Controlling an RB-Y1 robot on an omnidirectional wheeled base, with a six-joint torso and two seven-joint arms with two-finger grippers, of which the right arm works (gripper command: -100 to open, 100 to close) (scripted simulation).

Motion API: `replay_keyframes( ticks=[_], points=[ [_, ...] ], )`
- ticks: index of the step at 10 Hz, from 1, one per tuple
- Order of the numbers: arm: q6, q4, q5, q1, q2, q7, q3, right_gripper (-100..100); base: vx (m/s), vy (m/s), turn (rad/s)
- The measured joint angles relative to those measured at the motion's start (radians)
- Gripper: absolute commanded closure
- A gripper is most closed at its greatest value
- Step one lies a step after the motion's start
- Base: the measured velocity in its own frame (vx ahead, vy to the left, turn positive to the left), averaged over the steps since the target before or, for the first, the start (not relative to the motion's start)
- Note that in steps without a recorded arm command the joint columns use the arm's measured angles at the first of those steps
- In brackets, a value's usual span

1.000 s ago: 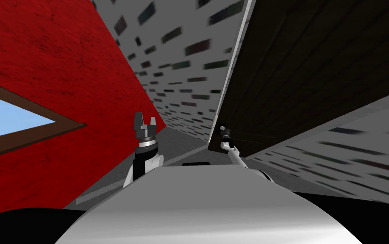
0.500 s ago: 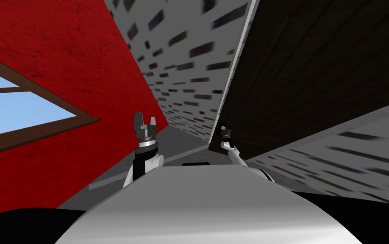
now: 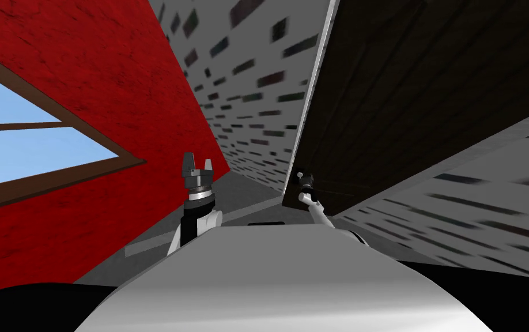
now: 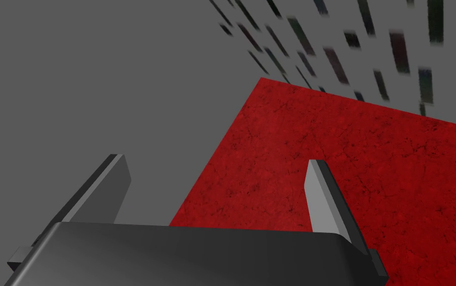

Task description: Pull the door open

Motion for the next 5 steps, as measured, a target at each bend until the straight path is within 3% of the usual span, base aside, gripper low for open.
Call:
replay_keyframes(
  ticks=[1, 5],
  points=[
    [0.007, -0.007, -0.014, -0.001, 0.01, -0.022, 0.005, -100, -0.106, -0.013, 0.146],
    [0.018, -0.035, -0.07, -0.018, 0.055, -0.108, 0.013, -100, -0.099, -0.018, 0.047]
  ],
)
